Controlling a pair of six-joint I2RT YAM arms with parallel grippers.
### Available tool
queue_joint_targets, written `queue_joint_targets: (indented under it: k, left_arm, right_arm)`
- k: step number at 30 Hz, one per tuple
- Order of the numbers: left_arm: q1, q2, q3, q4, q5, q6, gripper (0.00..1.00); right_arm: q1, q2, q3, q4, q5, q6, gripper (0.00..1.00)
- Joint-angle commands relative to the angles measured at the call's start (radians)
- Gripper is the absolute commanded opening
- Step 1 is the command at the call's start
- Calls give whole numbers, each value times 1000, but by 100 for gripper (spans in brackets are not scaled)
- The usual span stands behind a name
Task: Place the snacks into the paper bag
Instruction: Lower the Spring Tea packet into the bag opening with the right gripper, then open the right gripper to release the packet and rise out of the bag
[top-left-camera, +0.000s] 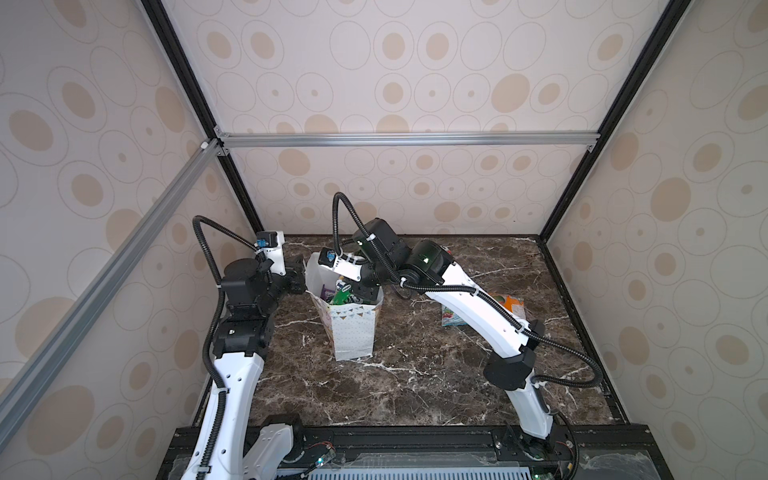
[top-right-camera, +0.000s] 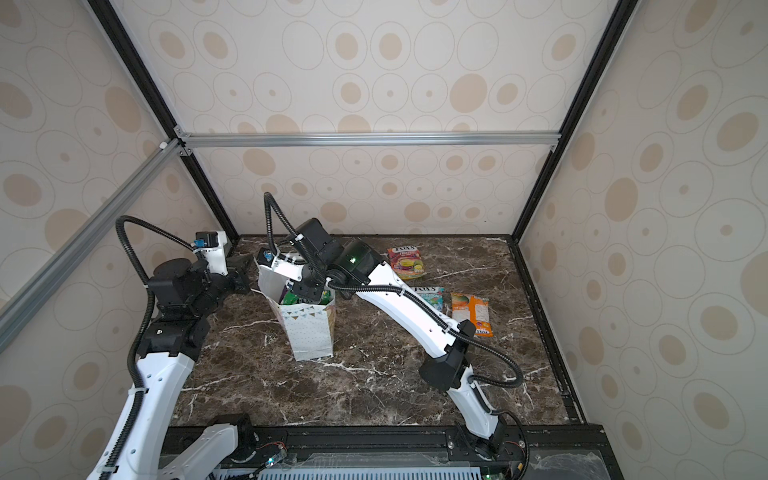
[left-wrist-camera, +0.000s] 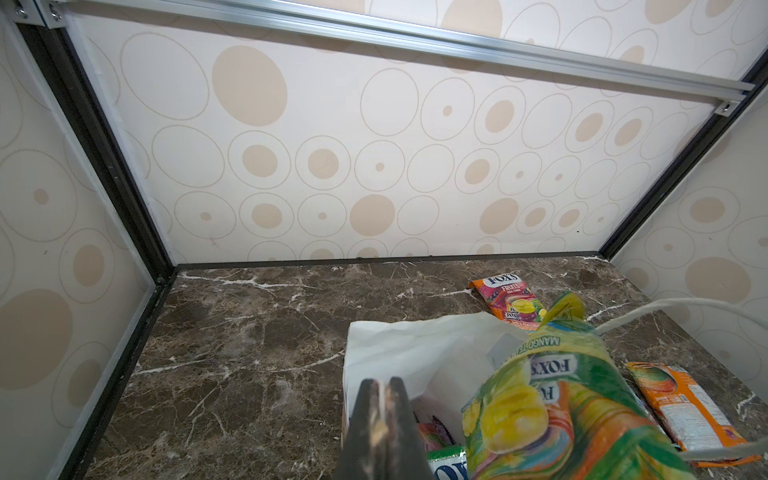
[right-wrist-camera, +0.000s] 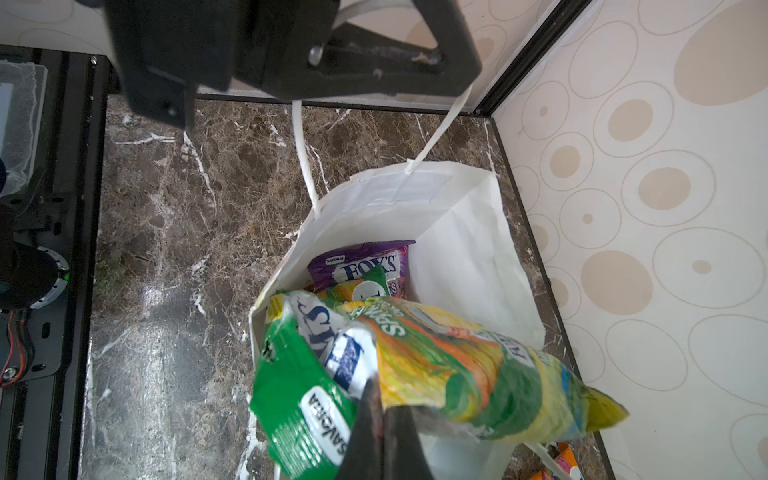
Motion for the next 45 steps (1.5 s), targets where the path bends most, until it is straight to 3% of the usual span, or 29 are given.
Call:
queue_joint_targets:
  k: [1, 6, 17, 32, 39, 41, 45]
  left_arm:
    - [6, -18, 19, 34, 2, 29, 0]
    - [6, -20, 19, 34, 1, 29, 0]
    - [6, -26, 22, 29, -8, 34, 0]
    - [6, -30, 22, 29, -14, 35, 0]
    - [7, -29, 22, 28, -19, 39, 0]
    - [6, -28, 22, 27, -19, 37, 0]
    - [6, -27, 23, 27, -18, 38, 0]
  right_arm:
    - [4, -12, 9, 45, -63, 2, 0]
    - [3, -4, -4, 30, -79, 8, 0]
    - [0, -33, -77, 10, 86, -13, 0]
    - [1, -65, -103, 3, 101, 25, 2]
    - [1, -76, -102, -9, 126, 30, 9]
    - [2, -79, -97, -9, 125, 31, 17]
    - [3, -81, -88, -1, 116, 39, 22]
